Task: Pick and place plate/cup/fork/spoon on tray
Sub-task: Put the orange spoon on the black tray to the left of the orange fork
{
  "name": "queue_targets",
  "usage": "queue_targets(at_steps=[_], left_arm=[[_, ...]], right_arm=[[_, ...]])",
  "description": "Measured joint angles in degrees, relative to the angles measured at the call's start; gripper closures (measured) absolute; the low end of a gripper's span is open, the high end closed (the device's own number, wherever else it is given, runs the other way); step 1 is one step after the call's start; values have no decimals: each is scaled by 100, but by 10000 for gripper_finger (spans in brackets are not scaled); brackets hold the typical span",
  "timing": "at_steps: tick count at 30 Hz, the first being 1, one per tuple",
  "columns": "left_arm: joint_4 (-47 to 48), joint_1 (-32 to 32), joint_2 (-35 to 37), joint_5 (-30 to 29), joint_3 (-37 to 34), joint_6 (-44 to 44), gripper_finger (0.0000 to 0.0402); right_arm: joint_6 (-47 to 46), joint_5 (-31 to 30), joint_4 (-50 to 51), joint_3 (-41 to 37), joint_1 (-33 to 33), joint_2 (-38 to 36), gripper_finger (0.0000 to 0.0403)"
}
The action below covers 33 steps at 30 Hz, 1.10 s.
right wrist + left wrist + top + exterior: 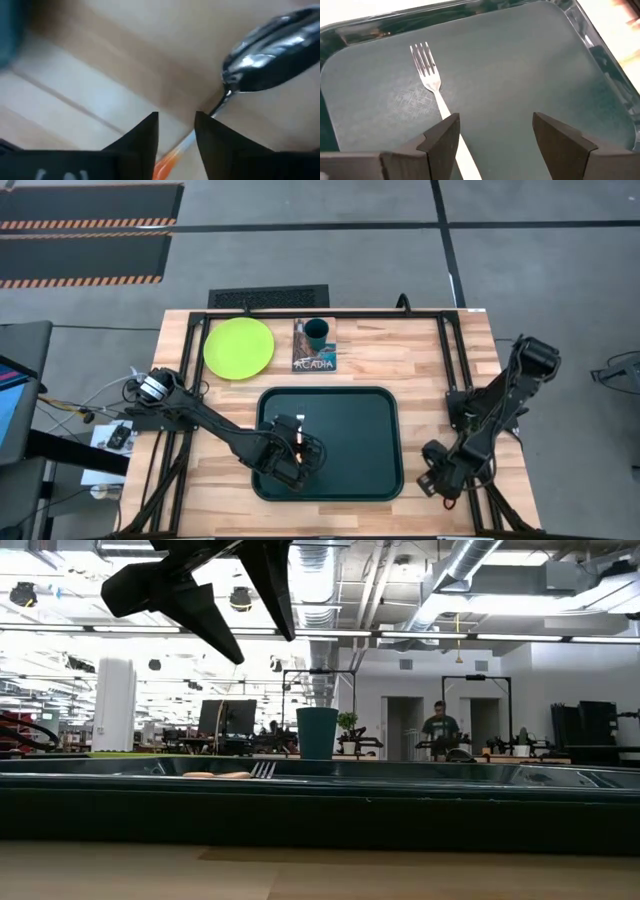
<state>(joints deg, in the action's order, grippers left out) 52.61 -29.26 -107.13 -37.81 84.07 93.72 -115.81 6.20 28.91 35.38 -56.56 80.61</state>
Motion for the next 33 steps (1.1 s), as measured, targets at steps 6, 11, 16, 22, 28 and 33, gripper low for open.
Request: queue_targets(at_steps=[6, 11, 16, 22, 28, 33], left_arm=[[-48, 0, 0, -8, 0, -98, 164], [-67, 0, -2, -14, -1, -110, 164], [-87, 22, -2, -44, -2, -116, 164], [-92, 21, -2, -131, -2, -315, 164], [-103, 21, -2, -161, -2, -620, 164], [-109, 20, -2, -165, -2, -789, 164]], right_arm=[[-134, 4, -276, -13, -62, -266, 206], [747, -1074, -1488, 38, 133, -524, 205], [1316, -598, -2008, 33, 544, -567, 224], [607, -201, -434, 266, 313, -320, 267], [348, 648, 1474, 640, 219, 133, 300], [655, 739, 2096, 968, 352, 283, 275]])
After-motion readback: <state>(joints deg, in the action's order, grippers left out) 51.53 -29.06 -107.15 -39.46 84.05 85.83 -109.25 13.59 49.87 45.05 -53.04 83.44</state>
